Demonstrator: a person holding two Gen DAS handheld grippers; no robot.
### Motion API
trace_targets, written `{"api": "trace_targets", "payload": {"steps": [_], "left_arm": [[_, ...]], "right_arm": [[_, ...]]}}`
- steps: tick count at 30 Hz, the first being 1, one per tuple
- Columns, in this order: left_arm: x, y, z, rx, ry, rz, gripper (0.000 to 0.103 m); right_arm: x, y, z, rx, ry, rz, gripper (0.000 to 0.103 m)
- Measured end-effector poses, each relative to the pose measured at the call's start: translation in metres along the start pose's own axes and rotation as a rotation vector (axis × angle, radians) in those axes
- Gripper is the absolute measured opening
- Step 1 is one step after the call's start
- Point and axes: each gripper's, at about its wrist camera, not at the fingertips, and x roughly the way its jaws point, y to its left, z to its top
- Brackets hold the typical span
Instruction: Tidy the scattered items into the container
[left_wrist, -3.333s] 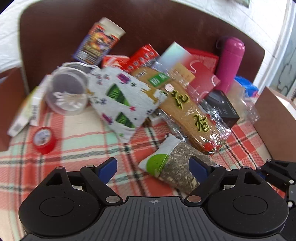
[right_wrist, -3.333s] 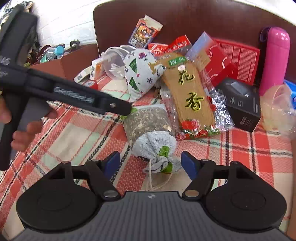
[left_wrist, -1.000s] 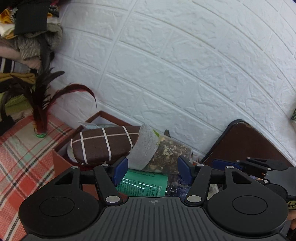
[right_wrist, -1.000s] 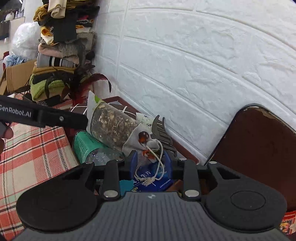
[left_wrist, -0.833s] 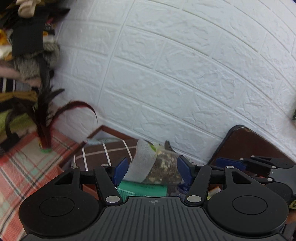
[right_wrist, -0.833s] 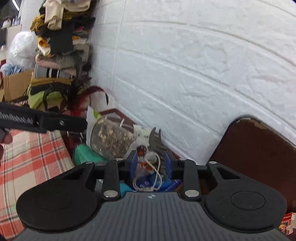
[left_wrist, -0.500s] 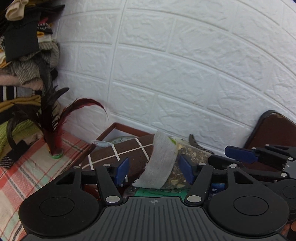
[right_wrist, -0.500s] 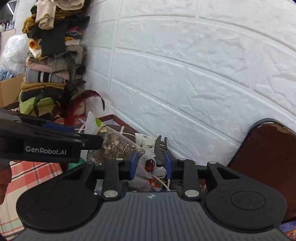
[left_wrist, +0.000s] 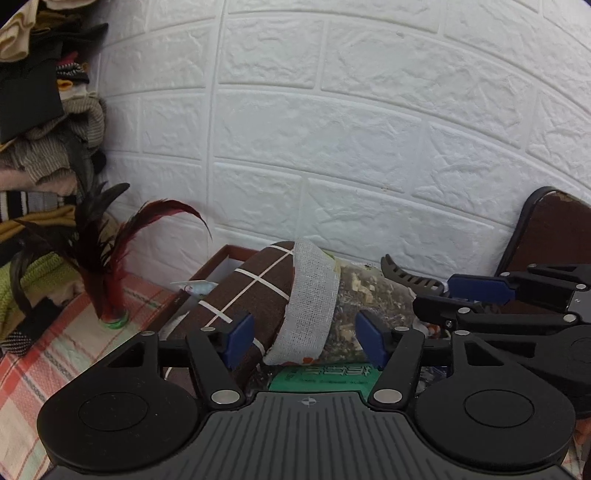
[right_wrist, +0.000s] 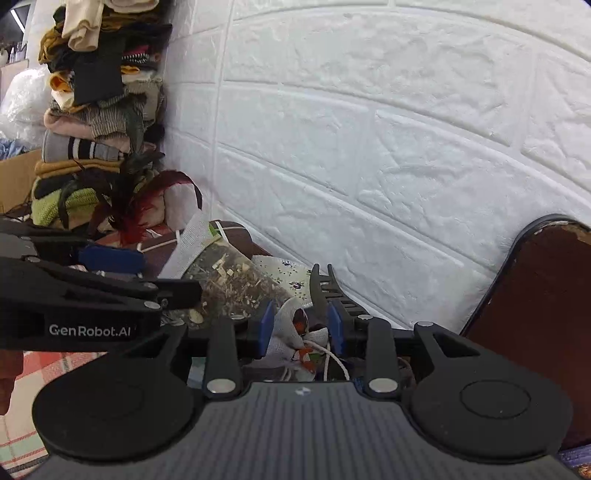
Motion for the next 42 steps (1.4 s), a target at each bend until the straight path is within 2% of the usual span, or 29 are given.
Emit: {"api": "trace_targets", "payload": {"steps": [1,3,4,5,6,8,10,15,19,26,36,42], "left_arm": [[-0.009,0.000,0.001,-0.004,-0.014,0.008,0.080],[-0.033,0.002,0.001,-0.026,-0.060,0.039,0.099],[-0.046,0.004,0.002,-0.040,-0.085,0.056,0.103],[-0.059,0.005,0.002,-0.052,-0.107,0.071,0.103],[-0.070,0.005,0.001,-0.057,-0.112,0.076,0.103],[-0.092,0.002,0.000,-0.057,-0.100,0.083,0.103],[-0.111,-0.002,-0.007,-0.051,-0.074,0.082,0.103],[-0.150,-0.014,-0.033,-0.032,-0.018,0.034,0.103],[-0.166,-0.026,-0.056,0.000,0.018,0.054,0.103],[-0.184,-0.045,-0.081,0.085,0.033,0.075,0.103],[-0.179,-0.041,-0.085,0.081,0.051,0.108,0.103],[-0.178,-0.035,-0.085,0.070,0.051,0.103,0.103]], "right_arm": [[-0.008,-0.001,0.002,0.009,-0.011,-0.002,0.048],[-0.027,-0.004,0.005,0.029,-0.038,-0.012,0.071],[-0.038,-0.008,0.006,0.045,-0.051,-0.017,0.078],[-0.050,-0.012,0.007,0.062,-0.063,-0.017,0.094],[-0.062,-0.016,0.007,0.083,-0.067,0.006,0.103],[-0.086,-0.024,0.006,0.122,-0.073,0.054,0.103],[-0.107,-0.024,0.002,0.129,-0.043,0.100,0.103],[-0.159,-0.003,-0.018,0.063,-0.025,0.121,0.103],[-0.186,0.018,-0.035,0.014,-0.006,0.110,0.103],[-0.192,0.037,-0.060,0.005,0.073,0.076,0.103],[-0.190,0.052,-0.067,0.008,0.105,0.058,0.103],[-0.188,0.057,-0.068,0.001,0.120,0.047,0.103]]}}
